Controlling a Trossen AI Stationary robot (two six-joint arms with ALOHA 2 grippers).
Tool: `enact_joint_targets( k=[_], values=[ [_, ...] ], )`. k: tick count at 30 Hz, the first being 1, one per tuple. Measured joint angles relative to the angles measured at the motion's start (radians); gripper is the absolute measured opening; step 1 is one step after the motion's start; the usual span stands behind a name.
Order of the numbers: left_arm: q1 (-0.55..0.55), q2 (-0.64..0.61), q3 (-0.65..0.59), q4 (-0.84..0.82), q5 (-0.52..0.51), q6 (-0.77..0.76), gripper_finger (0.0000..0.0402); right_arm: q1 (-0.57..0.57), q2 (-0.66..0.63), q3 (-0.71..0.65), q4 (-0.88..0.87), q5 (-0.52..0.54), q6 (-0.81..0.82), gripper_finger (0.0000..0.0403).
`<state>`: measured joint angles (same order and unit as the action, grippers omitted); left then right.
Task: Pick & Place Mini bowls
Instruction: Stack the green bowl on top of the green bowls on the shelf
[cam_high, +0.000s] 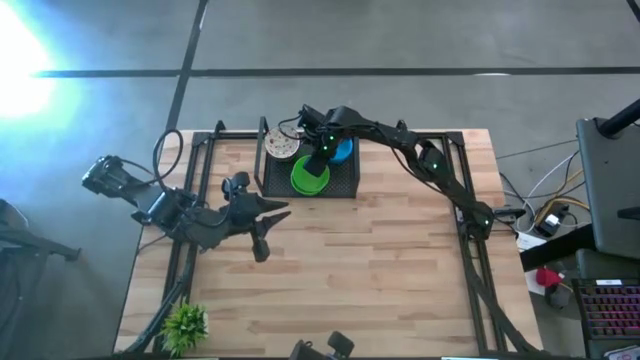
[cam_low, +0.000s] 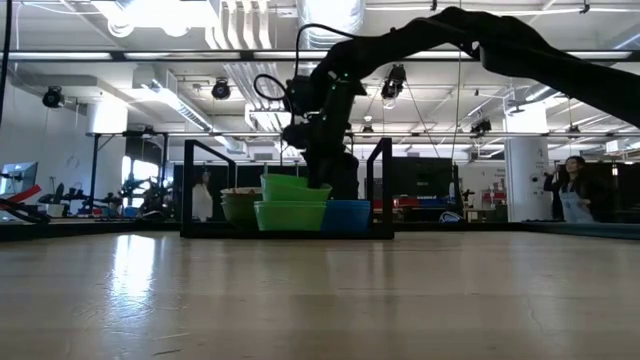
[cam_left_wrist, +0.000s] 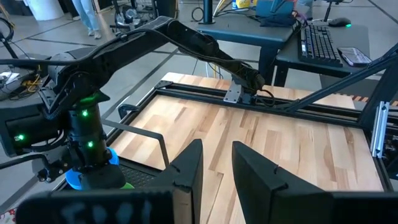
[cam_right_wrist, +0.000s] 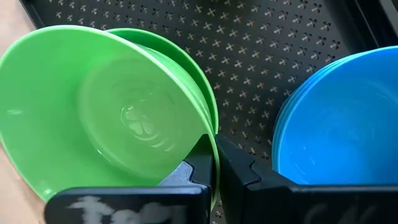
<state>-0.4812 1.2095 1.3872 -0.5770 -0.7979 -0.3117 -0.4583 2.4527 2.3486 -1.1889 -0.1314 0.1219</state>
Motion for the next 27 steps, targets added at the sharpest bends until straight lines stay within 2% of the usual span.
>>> enact_joint_targets(
  k=[19,22,27],
  values=[
    [0.000,0.000,0.000,0.000,0.000,0.001,0.0080,0.002,-0.001,0.000,0.011,0.000,-0.002,0.0009],
    [0.000,0.000,0.000,0.000,0.000,0.001,0.0080,0.004,-0.001,0.000,0.011,0.000,-0.002,0.0022],
    [0.000,0.000,0.000,0.000,0.000,0.000,0.0080,0.012,-0.002,0.000,0.017,0.001,-0.002,0.0068]
  ],
)
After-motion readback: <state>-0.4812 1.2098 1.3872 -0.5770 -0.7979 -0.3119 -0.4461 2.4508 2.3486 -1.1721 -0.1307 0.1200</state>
